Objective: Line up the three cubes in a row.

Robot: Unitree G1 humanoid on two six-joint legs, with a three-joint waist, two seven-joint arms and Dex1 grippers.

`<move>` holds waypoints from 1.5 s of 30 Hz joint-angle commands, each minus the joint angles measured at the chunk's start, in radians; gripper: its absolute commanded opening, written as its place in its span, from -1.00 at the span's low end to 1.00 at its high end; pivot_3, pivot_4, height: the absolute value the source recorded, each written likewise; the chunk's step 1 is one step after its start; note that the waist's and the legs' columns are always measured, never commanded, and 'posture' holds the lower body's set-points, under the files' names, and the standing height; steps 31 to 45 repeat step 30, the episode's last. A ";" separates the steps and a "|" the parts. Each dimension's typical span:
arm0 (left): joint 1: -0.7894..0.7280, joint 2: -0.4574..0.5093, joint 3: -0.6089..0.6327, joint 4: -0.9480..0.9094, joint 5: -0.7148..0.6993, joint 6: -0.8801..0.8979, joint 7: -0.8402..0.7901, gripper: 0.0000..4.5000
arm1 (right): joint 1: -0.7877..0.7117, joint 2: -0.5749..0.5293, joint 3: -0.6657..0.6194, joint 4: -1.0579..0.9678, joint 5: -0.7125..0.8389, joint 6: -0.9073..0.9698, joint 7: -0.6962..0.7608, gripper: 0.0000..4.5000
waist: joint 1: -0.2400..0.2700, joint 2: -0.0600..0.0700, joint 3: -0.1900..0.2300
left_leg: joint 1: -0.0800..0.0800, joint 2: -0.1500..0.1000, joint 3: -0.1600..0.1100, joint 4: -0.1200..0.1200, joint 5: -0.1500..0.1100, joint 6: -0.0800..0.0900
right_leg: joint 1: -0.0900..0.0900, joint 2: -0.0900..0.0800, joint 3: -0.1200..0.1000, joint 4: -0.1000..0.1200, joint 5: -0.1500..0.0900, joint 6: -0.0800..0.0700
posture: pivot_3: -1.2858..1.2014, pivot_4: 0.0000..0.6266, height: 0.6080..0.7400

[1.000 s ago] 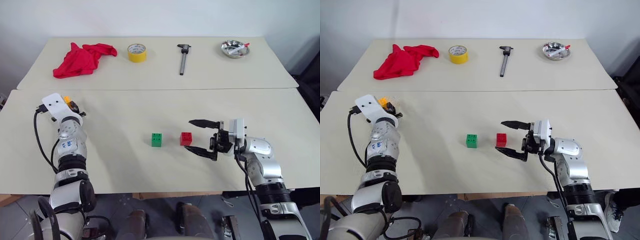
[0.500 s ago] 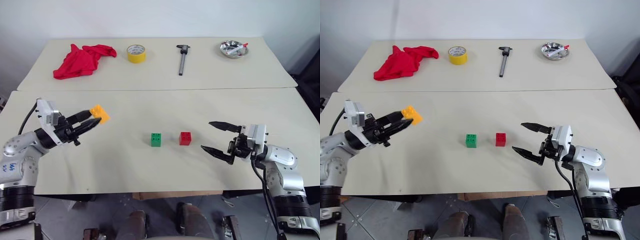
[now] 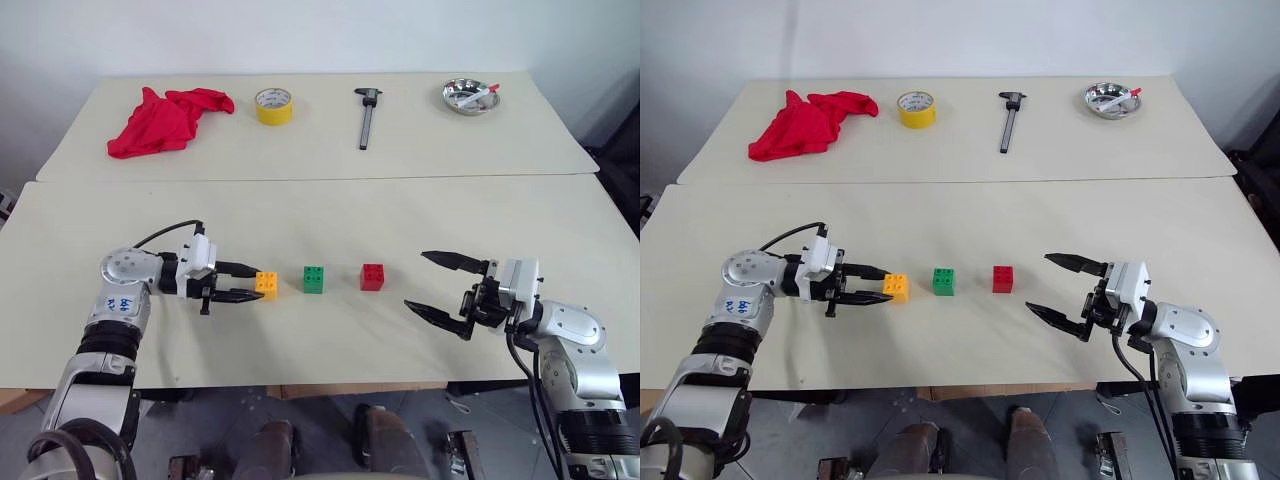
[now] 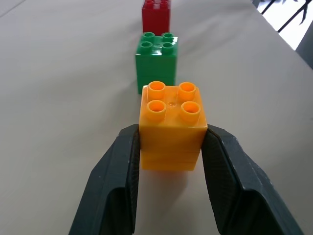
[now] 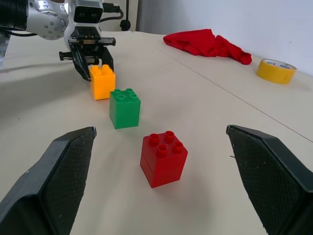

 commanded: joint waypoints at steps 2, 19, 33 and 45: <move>-0.031 -0.006 0.010 0.074 0.021 -0.064 -0.036 -0.35 | 0.020 -0.016 -0.028 -0.056 0.020 0.007 -0.015 1.00 | 0.002 0.000 0.000 | 0.000 0.000 0.000 0.000 0.000 0.000 | 0.000 0.000 0.000 0.000 0.000 0.000 | 0.03 -0.52 1.00; 0.144 0.146 0.185 -0.215 -0.054 0.073 0.123 0.78 | -0.057 -0.031 0.003 -0.016 0.088 0.070 0.110 1.00 | -0.004 0.000 0.000 | 0.000 0.000 0.000 0.001 0.000 0.001 | -0.001 -0.002 0.002 0.002 0.000 0.000 | 0.03 -0.52 1.00; 0.450 0.290 0.409 -0.545 -0.131 0.247 0.287 0.78 | -0.320 -0.164 0.079 0.178 0.032 0.138 0.325 1.00 | 0.005 0.000 0.000 | 0.000 0.003 -0.003 -0.001 0.000 -0.001 | 0.000 -0.005 0.002 -0.003 0.000 -0.001 | 0.03 -0.52 1.00; 0.450 0.290 0.409 -0.545 -0.131 0.247 0.287 0.78 | -0.320 -0.164 0.079 0.178 0.032 0.138 0.325 1.00 | 0.005 0.000 0.000 | 0.000 0.003 -0.003 -0.001 0.000 -0.001 | 0.000 -0.005 0.002 -0.003 0.000 -0.001 | 0.03 -0.52 1.00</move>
